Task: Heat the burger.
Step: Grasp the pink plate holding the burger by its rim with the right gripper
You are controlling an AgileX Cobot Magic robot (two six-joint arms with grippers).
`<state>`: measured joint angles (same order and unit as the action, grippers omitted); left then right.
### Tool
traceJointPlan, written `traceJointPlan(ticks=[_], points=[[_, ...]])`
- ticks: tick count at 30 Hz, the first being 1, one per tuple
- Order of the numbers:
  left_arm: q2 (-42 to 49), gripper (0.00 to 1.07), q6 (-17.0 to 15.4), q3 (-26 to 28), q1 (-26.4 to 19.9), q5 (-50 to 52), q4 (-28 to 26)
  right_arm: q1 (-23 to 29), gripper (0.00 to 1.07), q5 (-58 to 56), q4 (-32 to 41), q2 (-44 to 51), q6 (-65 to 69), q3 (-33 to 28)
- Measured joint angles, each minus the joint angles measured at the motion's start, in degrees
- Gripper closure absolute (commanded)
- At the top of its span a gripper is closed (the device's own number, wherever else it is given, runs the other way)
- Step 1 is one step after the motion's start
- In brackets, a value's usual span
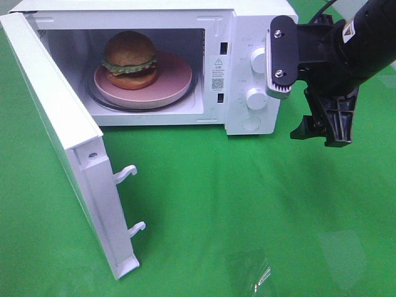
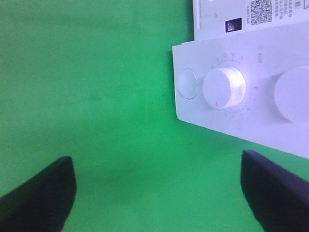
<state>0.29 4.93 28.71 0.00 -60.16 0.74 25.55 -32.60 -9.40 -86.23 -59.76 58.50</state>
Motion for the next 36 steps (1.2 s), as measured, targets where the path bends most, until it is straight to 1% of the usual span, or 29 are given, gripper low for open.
traceJointPlan(ticks=[3, 5, 8, 9, 10, 11, 12, 14, 15, 16, 17, 18, 19, 20, 23, 24, 25, 26, 27, 29, 34, 35, 36], points=[[0.0, 0.09, 0.0, 0.0, 0.0, 0.0, 0.0, 1.0, 0.07, 0.3, -1.6, 0.0, 1.3, 0.0], [0.0, 0.09, 0.0, 0.0, 0.0, 0.0, 0.0, 3.0, 0.09, 1.1, -5.3, 0.0, 2.6, 0.0], [0.0, 0.09, 0.0, 0.0, 0.0, 0.0, 0.0, 3.6, 0.09, 1.4, -6.2, -0.1, 3.0, 0.0], [0.0, 0.09, 0.0, 0.0, 0.0, 0.0, 0.0, 4.8, 0.09, 1.8, -8.4, -0.3, 4.5, 0.0], [0.0, 0.09, 0.0, 0.0, 0.0, 0.0, 0.0, 4.8, 0.09, 1.8, -8.4, -0.3, 4.5, 0.0], [0.0, 0.09, 0.0, 0.0, 0.0, 0.0, 0.0, 6.0, 0.09, 2.8, -10.4, -1.3, 6.1, 0.0], [0.0, 0.09, 0.0, 0.0, 0.0, 0.0, 0.0, 6.0, 0.09, 2.8, -10.4, -1.3, 6.1, 0.0], [0.0, 0.09, 0.0, 0.0, 0.0, 0.0, 0.0, 8.6, 0.11, 4.4, -11.9, -4.6, 8.8, 0.9], [0.0, 0.09, 0.0, 0.0, 0.0, 0.0, 0.0, 8.6, 0.11, 4.4, -11.9, -4.6, 8.8, 0.9], [0.0, 0.09, 0.0, 0.0, 0.0, 0.0, 0.0, 10.0, 0.11, 4.5, -12.0, -6.6, 9.2, 2.5], [0.0, 0.09, 0.0, 0.0, 0.0, 0.0, 0.0, 10.0, 0.11, 4.5, -12.0, -6.6, 9.2, 2.5], [0.0, 0.09, 0.0, 0.0, 0.0, 0.0, 0.0, 11.1, 0.11, 4.5, -12.3, -8.9, 9.3, 4.4], [0.0, 0.09, 0.0, 0.0, 0.0, 0.0, 0.0, 11.1, 0.11, 4.5, -12.3, -8.9, 9.3, 4.4], [0.0, 0.09, 0.0, 0.0, 0.0, 0.0, 0.0, 12.0, 0.12, 4.9, -13.1, -10.9, 9.8, 6.5], [0.0, 0.09, 0.0, 0.0, 0.0, 0.0, 0.0, 12.5, 0.12, 5.0, -13.2, -12.0, 10.0, 7.7], [0.0, 0.09, 0.0, 0.0, 0.0, 0.0, 0.0, 13.1, 0.13, 5.4, -13.3, -13.9, 10.5, 10.1], [0.0, 0.09, 0.0, 0.0, 0.0, 0.0, 0.0, 13.1, 0.13, 5.4, -13.3, -13.9, 10.5, 10.1], [0.0, 0.09, 0.0, 0.0, 0.0, 0.0, 0.0, 13.6, 0.13, 5.8, -13.6, -15.9, 10.8, 12.1], [0.0, 0.09, 0.0, 0.0, 0.0, 0.0, 0.0, 13.6, 0.13, 5.8, -13.6, -15.9, 10.8, 12.1], [0.0, 0.09, 0.0, 0.0, 0.0, 0.0, 0.0, 13.8, 0.14, 6.2, -14.4, -19.3, 11.5, 15.3], [0.0, 0.09, 0.0, 0.0, 0.0, 0.0, 0.0, 13.8, 0.14, 6.9, -14.8, -21.4, 11.9, 17.4], [0.0, 0.09, 0.0, 0.0, 0.0, 0.0, 0.0, 13.8, 0.15, 7.3, -14.7, -23.3, 12.0, 19.2], [0.0, 0.09, 0.0, 0.0, 0.0, 0.0, 0.0, 13.8, 0.15, 7.3, -14.7, -23.3, 12.0, 19.2]])
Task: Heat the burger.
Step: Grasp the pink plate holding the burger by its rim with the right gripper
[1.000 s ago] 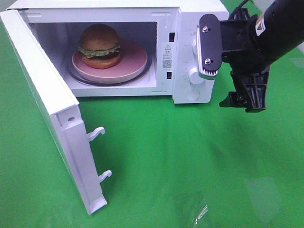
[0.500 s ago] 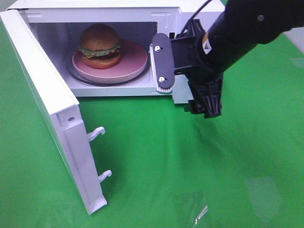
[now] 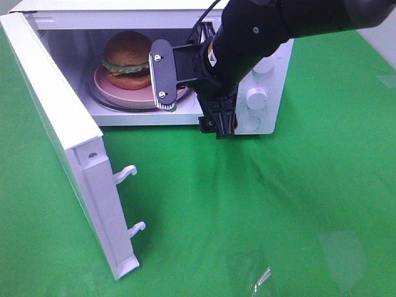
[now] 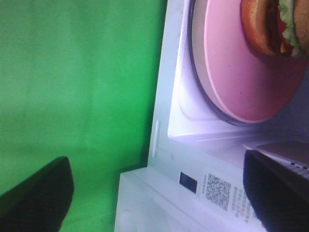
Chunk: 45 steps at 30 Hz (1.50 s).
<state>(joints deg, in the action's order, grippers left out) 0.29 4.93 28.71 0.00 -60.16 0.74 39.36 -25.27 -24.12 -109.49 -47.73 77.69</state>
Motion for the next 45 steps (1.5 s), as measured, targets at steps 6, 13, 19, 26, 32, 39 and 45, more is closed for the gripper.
traceJointPlan(ticks=[6, 13, 19, 26, 32, 39, 45], points=[[0.0, 0.09, 0.0, 0.0, 0.0, 0.0, 0.0, 0.0, 0.16, 1.1, -0.1, -2.9, 0.0, 3.5], [0.0, 0.09, 0.0, 0.0, 0.0, 0.0, 0.0, 0.0, 0.18, 1.4, -0.1, -7.5, 0.7, 8.9], [0.0, 0.09, 0.0, 0.0, 0.0, 0.0, 0.0, 0.0, 0.19, 2.2, -0.1, -10.5, 1.5, 11.9], [0.0, 0.09, 0.0, 0.0, 0.0, 0.0, 0.0, 0.0, 0.20, 2.9, 0.1, -14.1, 3.0, 15.3], [0.0, 0.09, 0.0, 0.0, 0.0, 0.0, 0.0, 0.0, 0.23, 3.6, 1.4, -16.8, 3.0, 18.2], [0.0, 0.09, 0.0, 0.0, 0.0, 0.0, 0.0, 0.0, 0.25, 3.9, 2.2, -20.5, 3.8, 22.1], [0.0, 0.09, 0.0, 0.0, 0.0, 0.0, 0.0, -0.1, 0.25, 4.0, 2.5, -23.3, 4.7, 24.8]])
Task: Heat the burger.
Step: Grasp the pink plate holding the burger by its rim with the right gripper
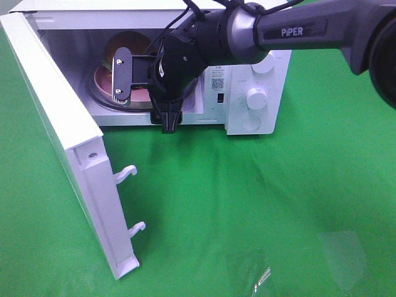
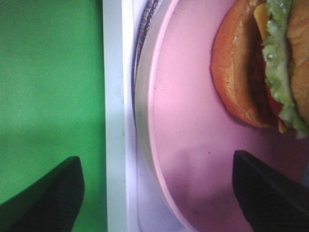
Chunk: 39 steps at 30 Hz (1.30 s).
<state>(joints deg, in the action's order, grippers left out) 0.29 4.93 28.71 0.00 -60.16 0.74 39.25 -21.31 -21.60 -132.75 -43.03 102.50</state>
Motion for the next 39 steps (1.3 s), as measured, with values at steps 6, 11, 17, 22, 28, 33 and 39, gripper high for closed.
traceJointPlan(ticks=[6, 11, 17, 22, 28, 33, 39], points=[[0.0, 0.09, 0.0, 0.0, 0.0, 0.0, 0.0, -0.3, 0.27, 0.2, 0.1, -1.9, 1.4, 1.8], [0.0, 0.09, 0.0, 0.0, 0.0, 0.0, 0.0, -0.5, 0.29, 0.5, 0.1, -3.4, 2.2, 3.0], [0.0, 0.09, 0.0, 0.0, 0.0, 0.0, 0.0, -0.5, 0.30, 1.0, 0.7, -5.8, 3.7, 4.8], [0.0, 0.09, 0.0, 0.0, 0.0, 0.0, 0.0, -0.5, 0.31, 2.3, 1.4, -6.4, 3.8, 5.3], [0.0, 0.09, 0.0, 0.0, 0.0, 0.0, 0.0, -0.5, 0.31, 2.5, 1.7, -7.0, 3.8, 5.4], [0.0, 0.09, 0.0, 0.0, 0.0, 0.0, 0.0, -0.5, 0.37, 2.5, 1.7, -7.0, 3.8, 5.4], [0.0, 0.09, 0.0, 0.0, 0.0, 0.0, 0.0, -0.5, 0.78, 2.4, 1.8, -7.0, 3.8, 5.4]])
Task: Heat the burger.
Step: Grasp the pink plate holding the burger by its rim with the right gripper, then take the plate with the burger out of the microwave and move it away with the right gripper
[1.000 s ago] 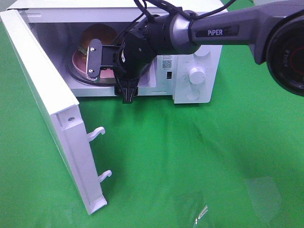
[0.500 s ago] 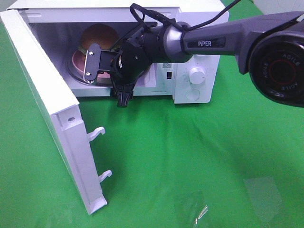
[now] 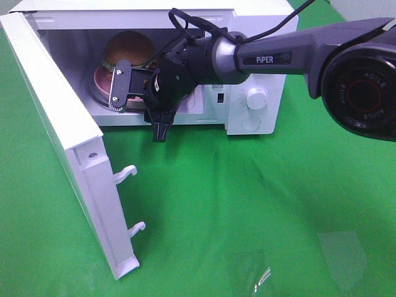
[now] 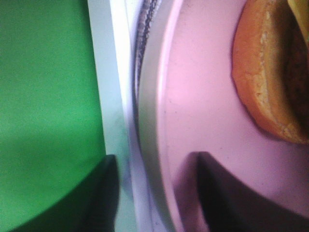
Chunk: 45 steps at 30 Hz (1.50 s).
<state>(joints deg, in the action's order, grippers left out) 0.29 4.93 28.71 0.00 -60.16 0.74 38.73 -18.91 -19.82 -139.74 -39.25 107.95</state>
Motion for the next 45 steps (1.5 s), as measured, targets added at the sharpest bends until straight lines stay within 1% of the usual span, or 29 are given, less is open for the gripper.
traceJointPlan(ticks=[1, 2, 3, 4, 5, 6, 8, 21, 33, 35, 36, 37, 40, 41, 42, 43, 44, 45], points=[[0.0, 0.09, 0.0, 0.0, 0.0, 0.0, 0.0, 0.0, 0.78, 0.0, 0.0, 0.0, 0.0, 0.0], [0.0, 0.09, 0.0, 0.0, 0.0, 0.0, 0.0, 0.0, 0.89, -0.6, 0.3, 0.0, 0.1, 0.0], [0.0, 0.09, 0.0, 0.0, 0.0, 0.0, 0.0, 0.0, 0.89, -0.6, 0.3, 0.0, 0.1, 0.0], [0.0, 0.09, 0.0, 0.0, 0.0, 0.0, 0.0, 0.3, 0.98, -1.1, 0.4, 0.0, 0.1, 0.0], [0.0, 0.09, 0.0, 0.0, 0.0, 0.0, 0.0, 0.3, 0.98, -1.1, 0.4, 0.0, 0.1, 0.0], [0.0, 0.09, 0.0, 0.0, 0.0, 0.0, 0.0, 0.6, 1.06, -1.4, 0.3, 0.3, -0.1, 0.0], [0.0, 0.09, 0.0, 0.0, 0.0, 0.0, 0.0, 0.7, 1.07, -1.6, 0.2, 0.3, -0.2, 0.0], [0.0, 0.09, 0.0, 0.0, 0.0, 0.0, 0.0, 0.9, 1.07, -2.1, 0.6, 1.1, -1.1, 0.0], [0.0, 0.09, 0.0, 0.0, 0.0, 0.0, 0.0, 1.9, 1.07, -7.2, 2.6, 3.4, -1.5, -0.1], [0.0, 0.09, 0.0, 0.0, 0.0, 0.0, 0.0, 2.0, 1.07, -7.6, 3.3, 4.8, -3.3, -1.9], [0.0, 0.09, 0.0, 0.0, 0.0, 0.0, 0.0, 2.0, 1.07, -7.6, 3.3, 4.8, -3.3, -1.9], [0.0, 0.09, 0.0, 0.0, 0.0, 0.0, 0.1, 2.0, 1.07, -6.3, 3.5, 6.9, -7.8, -5.8], [0.0, 0.09, 0.0, 0.0, 0.0, 0.0, 0.1, 2.0, 1.07, -6.2, 3.7, 7.8, -9.2, -7.0], [0.0, 0.09, 0.0, 0.0, 0.0, 0.0, 0.1, 2.0, 1.07, -5.8, 4.1, 9.5, -12.7, -9.5], [0.0, 0.09, 0.0, 0.0, 0.0, 0.0, 0.1, 2.0, 1.07, -5.8, 4.1, 9.5, -12.7, -9.5], [0.0, 0.09, 0.0, 0.0, 0.0, 0.0, 0.1, 1.8, 1.07, -5.2, 5.1, 11.1, -15.8, -12.0], [0.0, 0.09, 0.0, 0.0, 0.0, 0.0, 0.1, 1.8, 1.07, -5.2, 5.1, 11.1, -15.8, -12.0], [0.0, 0.09, 0.0, 0.0, 0.0, 0.0, 0.1, 1.7, 1.07, -4.4, 6.2, 12.4, -18.0, -14.0]])
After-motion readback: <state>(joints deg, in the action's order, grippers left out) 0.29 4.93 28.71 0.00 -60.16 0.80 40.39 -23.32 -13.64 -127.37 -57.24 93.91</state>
